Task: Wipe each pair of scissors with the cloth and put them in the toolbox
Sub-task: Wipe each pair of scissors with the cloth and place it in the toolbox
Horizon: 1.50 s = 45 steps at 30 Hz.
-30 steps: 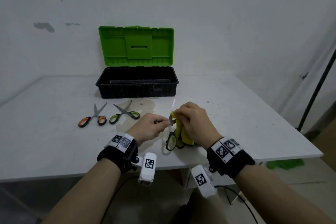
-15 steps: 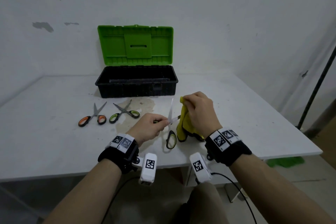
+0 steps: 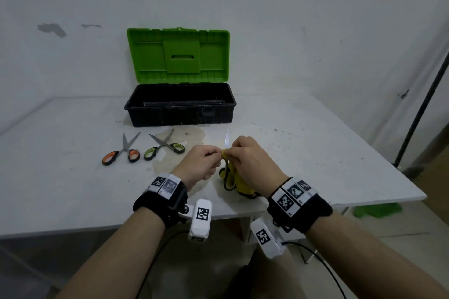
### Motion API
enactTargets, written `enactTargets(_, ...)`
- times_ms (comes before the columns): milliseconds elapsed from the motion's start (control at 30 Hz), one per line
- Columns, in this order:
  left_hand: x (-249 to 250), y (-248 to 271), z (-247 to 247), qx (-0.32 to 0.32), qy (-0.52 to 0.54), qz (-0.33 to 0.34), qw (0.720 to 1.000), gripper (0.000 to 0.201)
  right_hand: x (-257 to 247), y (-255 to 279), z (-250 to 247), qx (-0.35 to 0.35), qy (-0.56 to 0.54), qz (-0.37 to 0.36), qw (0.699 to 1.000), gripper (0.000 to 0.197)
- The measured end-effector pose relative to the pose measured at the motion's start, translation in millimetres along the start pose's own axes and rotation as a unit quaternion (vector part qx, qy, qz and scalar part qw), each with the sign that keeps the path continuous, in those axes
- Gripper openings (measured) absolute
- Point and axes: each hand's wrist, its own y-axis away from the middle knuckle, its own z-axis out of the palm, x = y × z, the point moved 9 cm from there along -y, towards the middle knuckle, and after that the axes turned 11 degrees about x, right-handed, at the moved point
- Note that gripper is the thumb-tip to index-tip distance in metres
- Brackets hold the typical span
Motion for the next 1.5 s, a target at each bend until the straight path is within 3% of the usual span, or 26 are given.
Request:
enactTargets(167, -6, -1, -4, 0.015, -0.019, -0.006, 1.000, 0.020, -5, 12, 11, -0.067, 0.041, -0.054, 0.995, 0.017)
enactTargets(333, -6, 1, 4, 0.010, -0.021, -0.003, 1.000, 0.021, -5, 2, 0, -0.033, 0.039, -0.027, 0.998, 0.017)
enactTargets(500, -9, -4, -6, 0.047, -0.027, 0.005, 0.998, 0.020, -15, 15, 10, -0.102, 0.050, -0.065, 0.991, 0.019)
enactTargets(667, -3, -1, 1, 0.035, -0.040, 0.022, 0.998, 0.020, -7, 3, -1, -0.045, 0.049, -0.019, 0.998, 0.016)
enactTargets(733, 0, -3, -1, 0.048, -0.039, 0.029, 0.998, 0.020, -12, 8, 4, -0.039, 0.055, -0.038, 0.997, 0.013)
enactTargets(867, -2, -7, -12, 0.081, -0.033, 0.021, 0.996, 0.018, -22, 20, 16, -0.110, 0.060, -0.071, 0.990, 0.018)
enactTargets(1000, -3, -3, -6, 0.059, -0.021, 0.011, 0.998, 0.020, -8, 3, 1, -0.025, 0.042, -0.014, 0.999, 0.016)
enactTargets(1067, -2, -3, -4, 0.058, -0.005, 0.008, 0.998, 0.021, -6, 3, 2, -0.018, 0.041, -0.008, 0.999, 0.016)
enactTargets(1200, -7, -1, -8, 0.068, 0.029, -0.027, 0.997, 0.020, -10, 14, 14, -0.076, 0.026, -0.012, 0.997, 0.019)
enactTargets(1400, -18, 5, 1, 0.032, 0.197, -0.130, 0.971, 0.015, 4, -4, -5, -0.020, -0.005, 0.049, 0.999, 0.023)
enactTargets(1500, -20, 7, -1, 0.041, 0.192, -0.133, 0.971, 0.018, 5, -8, -3, -0.032, 0.013, 0.054, 0.998, 0.024)
